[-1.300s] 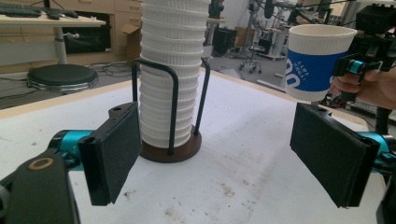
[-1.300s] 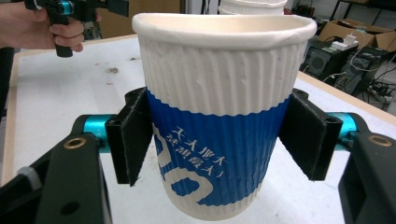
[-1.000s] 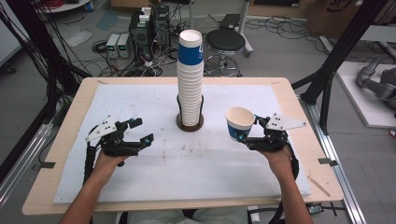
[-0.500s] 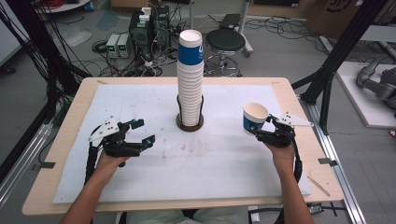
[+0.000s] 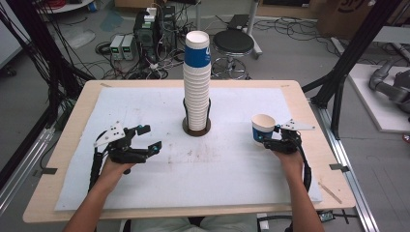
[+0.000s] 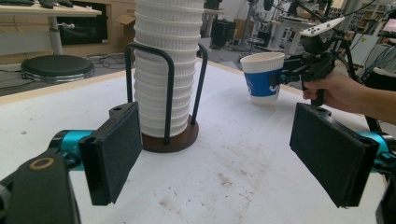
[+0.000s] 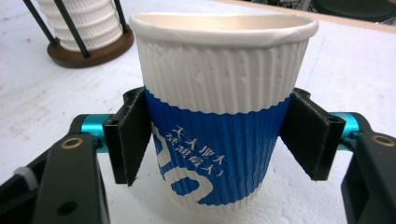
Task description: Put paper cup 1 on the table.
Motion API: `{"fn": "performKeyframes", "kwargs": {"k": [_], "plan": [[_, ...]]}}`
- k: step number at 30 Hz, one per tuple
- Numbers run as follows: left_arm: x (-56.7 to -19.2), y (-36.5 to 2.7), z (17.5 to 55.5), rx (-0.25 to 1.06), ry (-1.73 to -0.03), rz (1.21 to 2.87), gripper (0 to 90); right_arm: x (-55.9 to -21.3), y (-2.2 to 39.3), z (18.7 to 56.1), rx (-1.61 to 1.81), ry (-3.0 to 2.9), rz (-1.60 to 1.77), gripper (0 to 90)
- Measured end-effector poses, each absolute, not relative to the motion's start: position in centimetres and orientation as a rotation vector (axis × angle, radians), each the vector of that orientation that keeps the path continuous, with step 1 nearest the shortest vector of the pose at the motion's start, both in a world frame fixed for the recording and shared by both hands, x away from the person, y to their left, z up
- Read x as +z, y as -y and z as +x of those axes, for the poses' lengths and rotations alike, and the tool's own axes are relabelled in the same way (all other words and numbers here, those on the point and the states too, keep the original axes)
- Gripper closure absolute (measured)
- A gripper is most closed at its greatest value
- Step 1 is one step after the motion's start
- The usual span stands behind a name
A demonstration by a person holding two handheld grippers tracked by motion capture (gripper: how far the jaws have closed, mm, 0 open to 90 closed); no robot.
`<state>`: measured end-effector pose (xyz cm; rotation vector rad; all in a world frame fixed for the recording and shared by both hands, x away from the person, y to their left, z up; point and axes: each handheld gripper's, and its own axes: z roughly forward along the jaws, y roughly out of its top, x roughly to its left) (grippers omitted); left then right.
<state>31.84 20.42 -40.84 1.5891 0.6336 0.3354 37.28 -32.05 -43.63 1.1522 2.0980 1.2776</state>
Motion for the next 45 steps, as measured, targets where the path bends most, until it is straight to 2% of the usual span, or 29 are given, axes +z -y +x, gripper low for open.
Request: {"fn": "performKeyframes", "kwargs": {"k": [28, 45], "plan": [[-41.0, -20.4, 31.9, 0.322, -0.636, 1.598, 17.1, -43.9, 34.0, 35.2, 1.247, -2.172, 1.165, 20.0], [-40.5, -21.2, 32.0, 0.357, -0.665, 1.561, 16.7, -40.4, 35.1, 31.2, 1.335, -2.139, 1.106, 20.0]]}}
